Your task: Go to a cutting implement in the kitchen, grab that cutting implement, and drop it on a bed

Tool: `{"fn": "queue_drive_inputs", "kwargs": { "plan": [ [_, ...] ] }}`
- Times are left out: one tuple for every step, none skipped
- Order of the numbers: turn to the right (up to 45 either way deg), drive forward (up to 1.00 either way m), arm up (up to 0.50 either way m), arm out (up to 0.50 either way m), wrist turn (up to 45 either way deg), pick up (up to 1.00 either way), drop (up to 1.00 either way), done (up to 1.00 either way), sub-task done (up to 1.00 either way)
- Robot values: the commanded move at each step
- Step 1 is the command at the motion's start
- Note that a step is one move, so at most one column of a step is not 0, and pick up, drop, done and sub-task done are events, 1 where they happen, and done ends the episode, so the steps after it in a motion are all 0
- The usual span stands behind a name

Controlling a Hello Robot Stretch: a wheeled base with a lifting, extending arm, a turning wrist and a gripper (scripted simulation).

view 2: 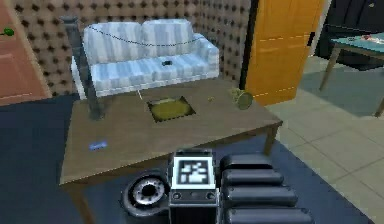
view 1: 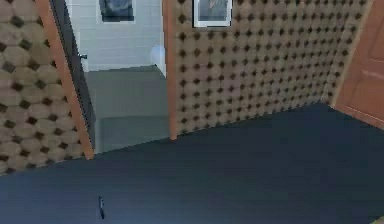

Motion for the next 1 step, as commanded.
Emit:
{"fn": "queue_drive_inputs", "kwargs": {
  "plan": [
    [0.0,0.80,0.00,0.00,0.0,0.00,0.00,0.00,0.00]
  ]
}}
